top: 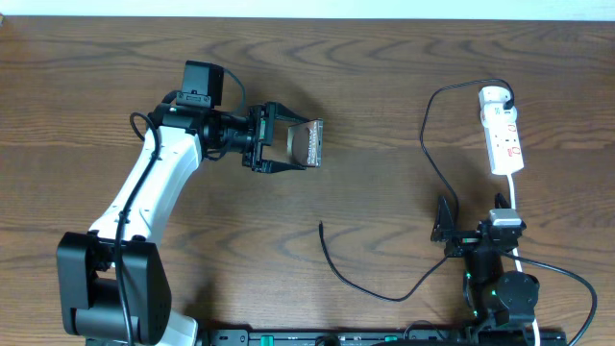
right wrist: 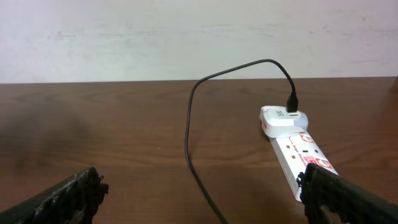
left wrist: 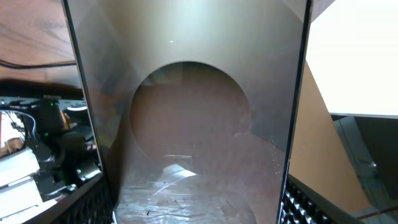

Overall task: Plug charger to phone and switch on socket
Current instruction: 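Lift the phone with the left gripper and turn it on edge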

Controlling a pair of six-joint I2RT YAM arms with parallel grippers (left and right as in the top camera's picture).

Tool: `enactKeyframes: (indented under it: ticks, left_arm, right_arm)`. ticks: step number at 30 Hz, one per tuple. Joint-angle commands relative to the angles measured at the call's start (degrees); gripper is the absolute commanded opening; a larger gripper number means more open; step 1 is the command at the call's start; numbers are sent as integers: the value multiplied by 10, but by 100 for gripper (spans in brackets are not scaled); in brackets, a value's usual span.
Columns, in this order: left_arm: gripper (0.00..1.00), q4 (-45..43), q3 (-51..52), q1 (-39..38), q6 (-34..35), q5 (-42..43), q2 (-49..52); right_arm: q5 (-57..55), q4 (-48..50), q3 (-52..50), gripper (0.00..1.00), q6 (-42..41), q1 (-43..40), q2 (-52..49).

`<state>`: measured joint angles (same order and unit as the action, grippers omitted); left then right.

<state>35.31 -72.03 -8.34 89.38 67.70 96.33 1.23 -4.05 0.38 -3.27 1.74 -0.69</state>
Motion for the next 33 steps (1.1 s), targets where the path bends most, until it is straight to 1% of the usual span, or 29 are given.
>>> enactKeyframes:
  ticks: [1, 4, 8, 17, 22, 24, 28, 31, 33]
  left_arm:
    - [7, -5, -18, 3, 16, 38, -15]
    - [8, -17, -18, 3, 16, 29, -15]
    - [7, -18, -17, 3, 11, -30, -15]
    - [7, -6, -16, 3, -73, -261, -15]
    - [8, 41, -14, 3, -73, -375, -15]
    - [7, 51, -13, 3, -73, -389, -15]
    - [7, 54, -13, 3, -73, -382, -15]
    - [8, 54, -13, 3, -76, -374, -15]
    - [7, 54, -13, 3, -75, -359, -15]
  right_arm:
    - [-5, -3, -1, 99, 2, 1, 2]
    - [-5, -3, -1, 99, 1, 1, 2]
    - [-5, -3, -1, 99, 2, 1, 2]
    - [-5, -3, -1, 99, 2, 1, 2]
    - [-5, -3, -1, 99, 2, 1, 2]
    - [-5, -3, -1, 99, 2, 1, 2]
    - [-17, 38, -1, 99, 5, 1, 2]
    - [-17, 36, -1, 99, 5, 1, 2]
    - [8, 40, -1, 99, -7, 1, 2]
